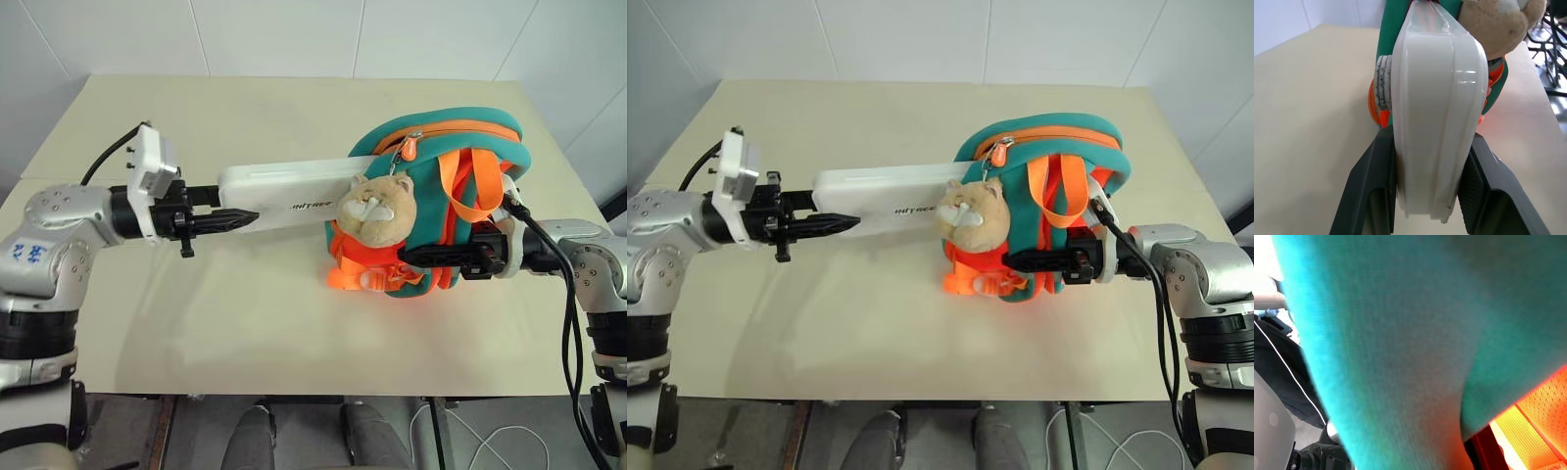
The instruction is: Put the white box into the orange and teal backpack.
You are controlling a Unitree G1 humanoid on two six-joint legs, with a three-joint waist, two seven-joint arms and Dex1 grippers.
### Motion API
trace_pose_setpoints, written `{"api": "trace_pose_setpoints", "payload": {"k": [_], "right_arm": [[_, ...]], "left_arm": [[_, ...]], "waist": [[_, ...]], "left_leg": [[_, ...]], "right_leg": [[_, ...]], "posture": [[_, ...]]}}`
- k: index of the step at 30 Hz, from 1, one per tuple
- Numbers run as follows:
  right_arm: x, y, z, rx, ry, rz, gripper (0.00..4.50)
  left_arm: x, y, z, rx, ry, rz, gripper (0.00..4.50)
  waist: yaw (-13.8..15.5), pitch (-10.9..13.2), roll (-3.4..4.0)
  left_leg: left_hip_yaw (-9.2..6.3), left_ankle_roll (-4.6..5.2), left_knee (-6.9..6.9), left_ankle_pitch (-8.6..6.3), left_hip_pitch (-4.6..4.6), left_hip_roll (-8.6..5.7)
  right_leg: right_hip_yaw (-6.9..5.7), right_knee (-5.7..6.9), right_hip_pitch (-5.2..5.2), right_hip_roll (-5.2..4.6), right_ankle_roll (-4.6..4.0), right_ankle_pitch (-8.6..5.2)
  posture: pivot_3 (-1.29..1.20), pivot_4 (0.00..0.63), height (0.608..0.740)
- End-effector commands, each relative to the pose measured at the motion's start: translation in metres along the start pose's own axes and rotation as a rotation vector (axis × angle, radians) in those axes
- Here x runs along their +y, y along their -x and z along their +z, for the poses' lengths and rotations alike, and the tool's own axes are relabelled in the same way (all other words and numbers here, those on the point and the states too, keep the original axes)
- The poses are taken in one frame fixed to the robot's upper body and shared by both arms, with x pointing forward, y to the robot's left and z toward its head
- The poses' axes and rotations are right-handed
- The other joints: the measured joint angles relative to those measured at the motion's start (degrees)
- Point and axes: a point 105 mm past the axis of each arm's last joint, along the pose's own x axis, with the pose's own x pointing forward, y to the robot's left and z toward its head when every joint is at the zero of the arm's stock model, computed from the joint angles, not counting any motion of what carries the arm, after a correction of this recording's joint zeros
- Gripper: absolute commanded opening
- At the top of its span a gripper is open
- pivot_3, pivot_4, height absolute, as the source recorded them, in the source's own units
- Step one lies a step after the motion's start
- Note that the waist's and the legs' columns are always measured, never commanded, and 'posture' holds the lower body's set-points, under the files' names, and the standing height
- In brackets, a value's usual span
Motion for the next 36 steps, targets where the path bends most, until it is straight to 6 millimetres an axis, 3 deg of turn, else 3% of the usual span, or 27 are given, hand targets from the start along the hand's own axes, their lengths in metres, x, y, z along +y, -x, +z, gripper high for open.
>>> {"api": "trace_pose_setpoints", "payload": {"k": [1, 6, 11, 18, 20, 30, 36], "right_arm": [[0.005, -0.002, 0.008, -0.012, 0.038, 0.021, 0.01], [0.005, -0.006, 0.008, -0.016, 0.046, 0.030, 0.01], [0.006, -0.010, 0.007, -0.028, 0.058, 0.027, 0.01], [0.010, -0.012, 0.004, -0.039, 0.064, 0.011, 0.01], [0.011, -0.010, 0.003, -0.045, 0.064, -0.001, 0.01], [0.006, -0.007, 0.000, -0.054, 0.061, -0.040, 0.00], [-0.002, -0.007, -0.003, -0.049, 0.062, -0.065, 0.00]], "left_arm": [[0.003, -0.022, 0.012, 0.020, -0.070, -0.110, 1.30], [0.017, -0.074, 0.027, 0.011, -0.080, -0.161, 1.30], [0.021, -0.128, 0.027, 0.036, -0.039, -0.150, 1.30], [0.002, -0.161, 0.034, -0.056, -0.050, -0.240, 1.30], [0.005, -0.158, 0.036, -0.076, -0.049, -0.219, 1.30], [0.019, -0.093, 0.035, -0.075, -0.096, -0.211, 4.33], [0.017, -0.048, 0.015, 0.046, -0.133, -0.229, 4.47]], "waist": [[0.10, 0.00, 0.00], [0.44, 0.00, 0.00], [0.39, 0.00, 0.00], [0.25, 0.00, 0.00], [0.30, 0.00, 0.00], [0.03, 0.00, 0.00], [0.04, 0.00, 0.01]], "left_leg": [[0.00, 0.00, 0.00, 0.00, 0.00, 0.00], [-0.04, 0.01, 0.16, 0.00, -0.06, -0.01], [-0.08, 0.06, 0.44, -0.03, -0.19, -0.02], [-0.10, 0.06, 0.53, -0.03, -0.20, -0.01], [-0.10, 0.06, 0.62, -0.03, -0.21, -0.02], [-0.17, 0.05, 0.71, -0.03, -0.21, 0.02], [-0.18, 0.04, 0.74, -0.03, -0.21, 0.02]], "right_leg": [[0.00, 0.01, 0.00, 0.00, 0.01, -0.01], [-0.01, 0.06, 0.03, 0.04, 0.03, -0.01], [-0.01, 0.14, 0.00, 0.05, 0.11, -0.06], [0.00, 0.30, -0.03, 0.07, 0.14, -0.08], [0.00, 0.33, -0.02, 0.07, 0.14, -0.08], [0.00, 0.47, -0.02, 0.14, 0.15, -0.08], [-0.01, 0.48, 0.00, 0.14, 0.14, -0.08]], "posture": [[0.00, 0.150, 0.740], [0.00, 0.150, 0.740], [0.00, 0.150, 0.740], [0.00, 0.150, 0.740], [0.00, 0.150, 0.740], [0.00, 0.150, 0.740], [0.00, 0.150, 0.740]]}}
